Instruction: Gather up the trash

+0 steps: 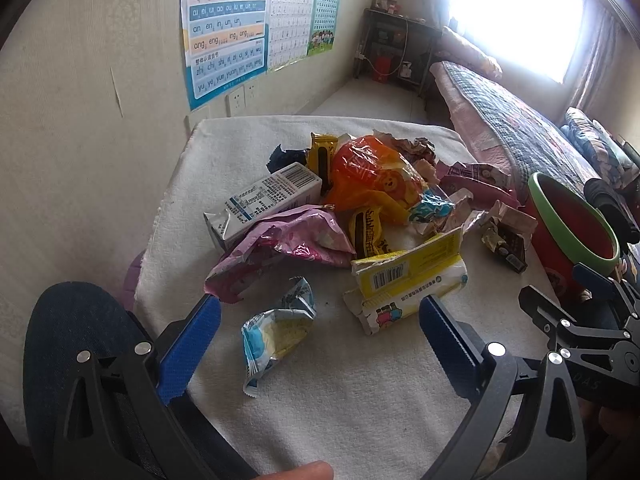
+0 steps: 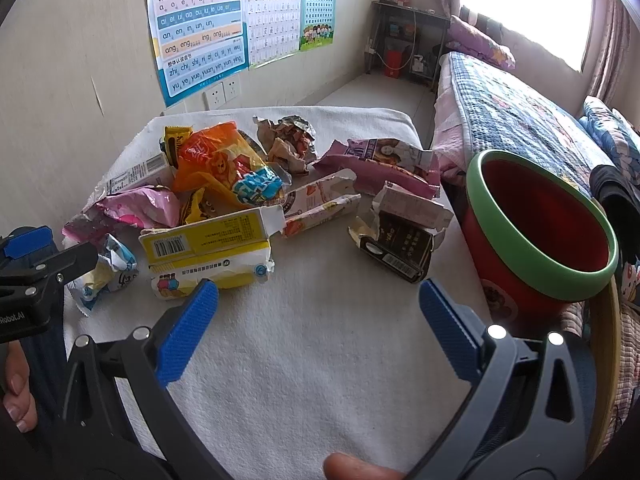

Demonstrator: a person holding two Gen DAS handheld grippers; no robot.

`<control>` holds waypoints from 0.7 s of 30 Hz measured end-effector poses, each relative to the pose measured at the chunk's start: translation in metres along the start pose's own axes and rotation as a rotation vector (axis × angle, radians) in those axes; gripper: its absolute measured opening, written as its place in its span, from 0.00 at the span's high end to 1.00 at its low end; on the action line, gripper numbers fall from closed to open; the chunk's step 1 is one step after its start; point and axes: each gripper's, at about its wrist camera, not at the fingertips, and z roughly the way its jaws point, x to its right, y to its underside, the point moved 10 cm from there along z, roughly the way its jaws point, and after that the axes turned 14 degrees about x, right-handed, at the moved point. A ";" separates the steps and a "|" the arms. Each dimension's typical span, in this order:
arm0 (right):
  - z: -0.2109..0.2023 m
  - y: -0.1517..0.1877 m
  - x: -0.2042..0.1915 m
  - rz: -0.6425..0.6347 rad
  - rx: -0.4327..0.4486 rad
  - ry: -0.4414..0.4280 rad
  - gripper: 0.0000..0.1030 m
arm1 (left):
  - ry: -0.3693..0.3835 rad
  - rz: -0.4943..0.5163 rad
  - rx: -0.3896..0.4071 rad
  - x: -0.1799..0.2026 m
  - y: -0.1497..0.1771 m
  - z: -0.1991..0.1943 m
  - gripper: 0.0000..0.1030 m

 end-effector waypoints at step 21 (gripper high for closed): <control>0.001 0.001 0.000 0.001 -0.006 0.001 0.04 | -0.003 -0.009 -0.020 -0.003 0.002 0.003 0.08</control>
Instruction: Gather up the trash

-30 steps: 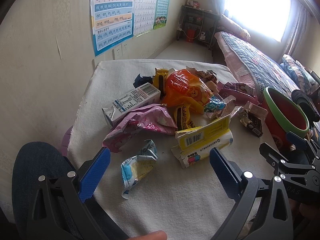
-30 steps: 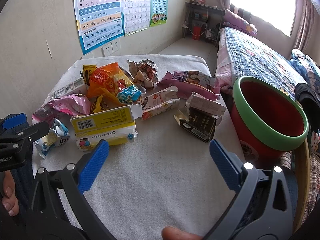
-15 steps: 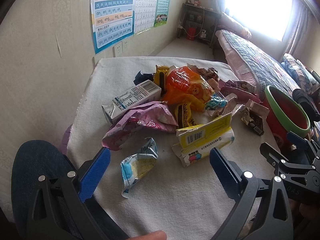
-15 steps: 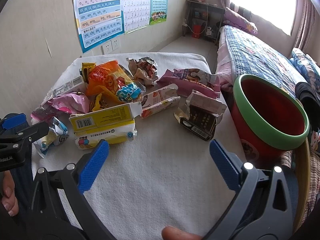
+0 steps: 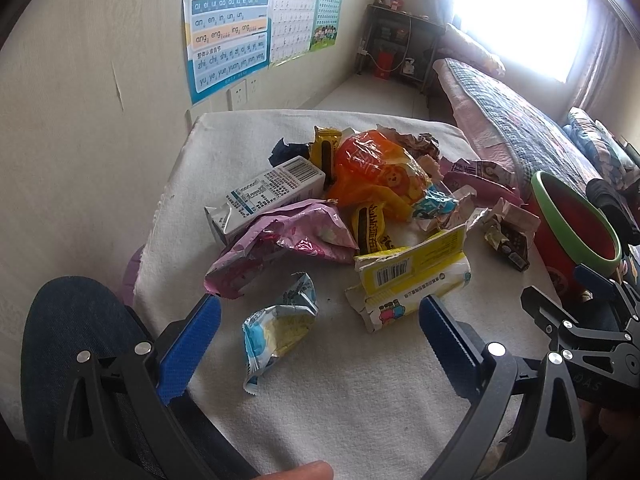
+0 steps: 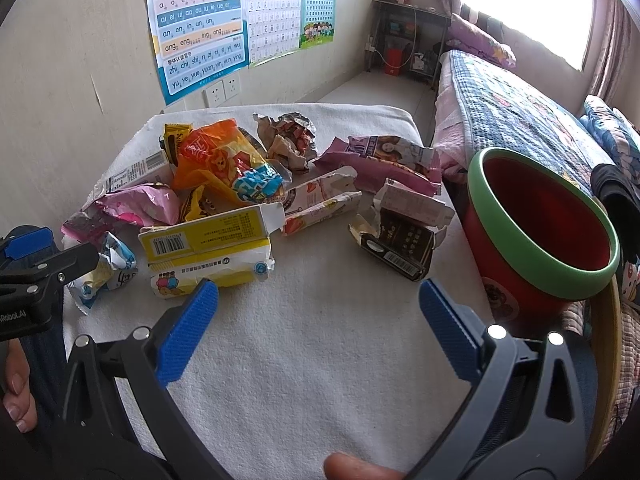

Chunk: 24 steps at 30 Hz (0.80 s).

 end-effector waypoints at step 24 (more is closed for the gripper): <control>0.008 0.006 0.002 0.017 -0.041 -0.005 0.04 | -0.002 -0.032 -0.126 -0.005 0.018 0.015 0.08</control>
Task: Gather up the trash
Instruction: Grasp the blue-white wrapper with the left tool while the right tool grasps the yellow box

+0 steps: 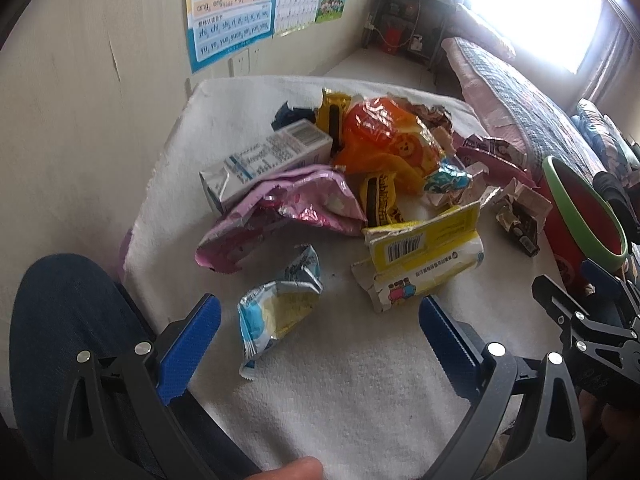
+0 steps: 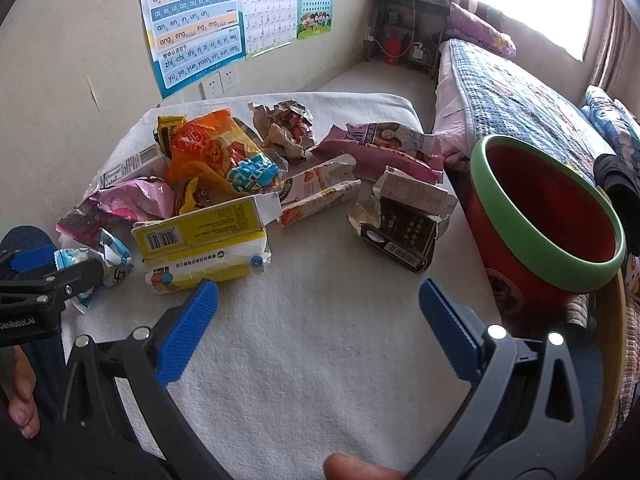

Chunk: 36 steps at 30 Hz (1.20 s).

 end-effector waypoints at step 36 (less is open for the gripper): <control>0.084 0.018 -0.043 0.327 -0.309 -0.223 0.07 | 0.018 0.055 -0.353 -0.011 0.007 0.067 0.10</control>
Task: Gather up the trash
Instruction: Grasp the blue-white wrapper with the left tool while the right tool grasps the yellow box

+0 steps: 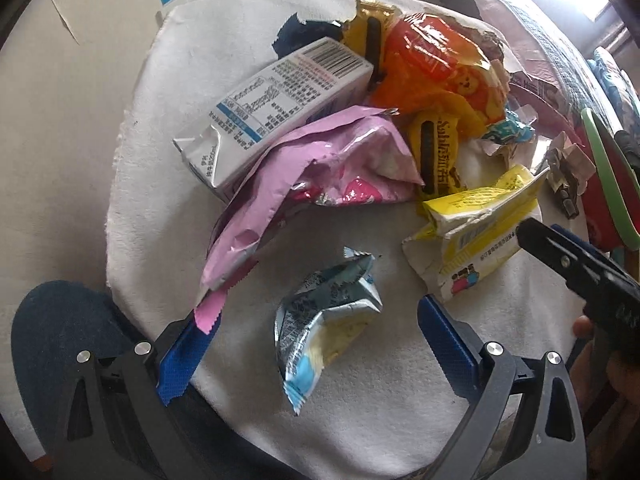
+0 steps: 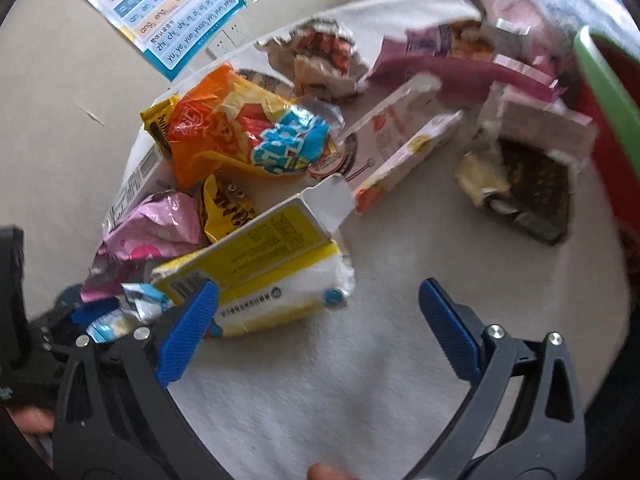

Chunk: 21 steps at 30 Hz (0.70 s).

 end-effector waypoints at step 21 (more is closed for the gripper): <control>-0.014 -0.036 -0.031 -0.041 0.040 -0.115 0.81 | 0.134 0.074 -0.006 0.061 0.008 0.004 0.68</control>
